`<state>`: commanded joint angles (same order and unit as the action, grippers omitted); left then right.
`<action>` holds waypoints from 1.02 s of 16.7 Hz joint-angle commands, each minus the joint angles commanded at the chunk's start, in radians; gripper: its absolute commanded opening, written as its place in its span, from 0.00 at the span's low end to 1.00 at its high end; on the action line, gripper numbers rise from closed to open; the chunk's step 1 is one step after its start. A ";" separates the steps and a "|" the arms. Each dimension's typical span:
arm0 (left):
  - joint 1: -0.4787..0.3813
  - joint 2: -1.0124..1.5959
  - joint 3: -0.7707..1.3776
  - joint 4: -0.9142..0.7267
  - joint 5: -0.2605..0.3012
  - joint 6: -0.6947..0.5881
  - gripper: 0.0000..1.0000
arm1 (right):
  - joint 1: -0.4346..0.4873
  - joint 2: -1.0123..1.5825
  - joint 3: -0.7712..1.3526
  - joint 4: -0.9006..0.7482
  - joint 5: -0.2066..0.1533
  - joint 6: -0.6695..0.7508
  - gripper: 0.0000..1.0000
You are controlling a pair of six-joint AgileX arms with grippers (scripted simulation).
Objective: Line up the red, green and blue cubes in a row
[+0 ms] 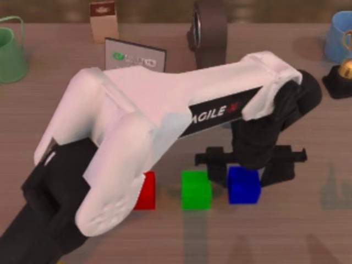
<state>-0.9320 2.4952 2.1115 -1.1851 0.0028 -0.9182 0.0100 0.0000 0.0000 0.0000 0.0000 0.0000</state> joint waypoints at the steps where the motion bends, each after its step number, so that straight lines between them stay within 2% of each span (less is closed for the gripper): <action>1: 0.000 0.000 0.000 0.000 0.000 0.000 0.98 | 0.000 0.000 0.000 0.000 0.000 0.000 1.00; 11: 0.000 0.000 0.004 -0.004 0.000 0.000 1.00 | 0.000 0.000 0.000 0.000 0.000 0.000 1.00; 17: 0.012 0.001 0.200 -0.204 0.000 -0.003 1.00 | 0.000 0.000 0.000 0.000 0.000 0.000 1.00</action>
<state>-0.9204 2.4963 2.3117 -1.3889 0.0031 -0.9210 0.0100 0.0000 0.0000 0.0000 0.0000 0.0000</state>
